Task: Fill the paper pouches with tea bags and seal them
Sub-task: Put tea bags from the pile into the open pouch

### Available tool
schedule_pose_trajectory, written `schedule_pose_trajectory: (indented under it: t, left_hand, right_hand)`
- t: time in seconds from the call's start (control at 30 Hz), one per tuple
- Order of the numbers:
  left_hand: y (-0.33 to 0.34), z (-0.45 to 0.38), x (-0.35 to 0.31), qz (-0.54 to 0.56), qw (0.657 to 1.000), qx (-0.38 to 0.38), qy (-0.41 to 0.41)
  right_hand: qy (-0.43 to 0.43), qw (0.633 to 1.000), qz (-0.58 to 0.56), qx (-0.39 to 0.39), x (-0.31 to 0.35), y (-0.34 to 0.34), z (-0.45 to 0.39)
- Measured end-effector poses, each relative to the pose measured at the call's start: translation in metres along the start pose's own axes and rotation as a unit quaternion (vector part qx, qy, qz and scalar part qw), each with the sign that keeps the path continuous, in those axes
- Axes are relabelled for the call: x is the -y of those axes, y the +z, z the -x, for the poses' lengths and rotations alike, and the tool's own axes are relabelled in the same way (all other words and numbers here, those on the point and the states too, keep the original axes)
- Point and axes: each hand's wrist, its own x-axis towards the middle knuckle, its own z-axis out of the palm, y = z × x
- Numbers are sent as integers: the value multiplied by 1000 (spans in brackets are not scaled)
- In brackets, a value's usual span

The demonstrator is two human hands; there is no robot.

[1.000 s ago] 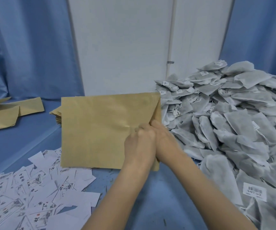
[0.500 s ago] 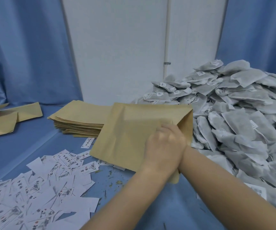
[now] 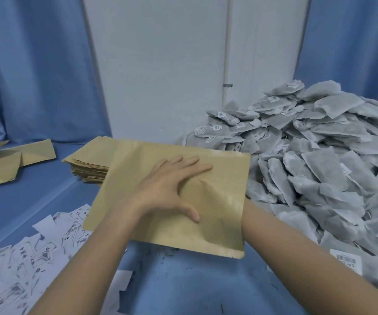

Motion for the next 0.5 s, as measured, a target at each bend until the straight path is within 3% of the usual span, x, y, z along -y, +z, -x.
schedule_pose_trajectory:
  t: [0.03,0.1,0.17,0.2,0.23,0.3,0.43,0.5]
  left_hand:
    - [1,0,6,7,1000,-17,3]
    - [3,2,19,27,998,-52,-4]
    - [6,6,32,95,992,-85,-15]
    - [9,8,39,135,986,-93,-22]
    - [12,10,46,168,981,-91,-29]
    - [19,12,58,196,975,-94,-46]
    - [35,7,72,188,976,-89,-60]
    - [40,2,75,184,978,-77,-69]
  right_hand:
    - [2,999,35,-41,0,-4,-5]
    - [-172,982,57,-46,-63,-23,-10]
    - [-294,945,20,-144,-85,-61,5]
    - [-305,931,-62,-194,-104,-75,1]
    - [-291,914,-122,-254,-118,-78,-3]
    - [-233,919,-126,-291,-133,-68,-21]
    - [-171,970,62,-160,-162,-60,-55]
    - [-153,967,159,-128,-161,-50,-61]
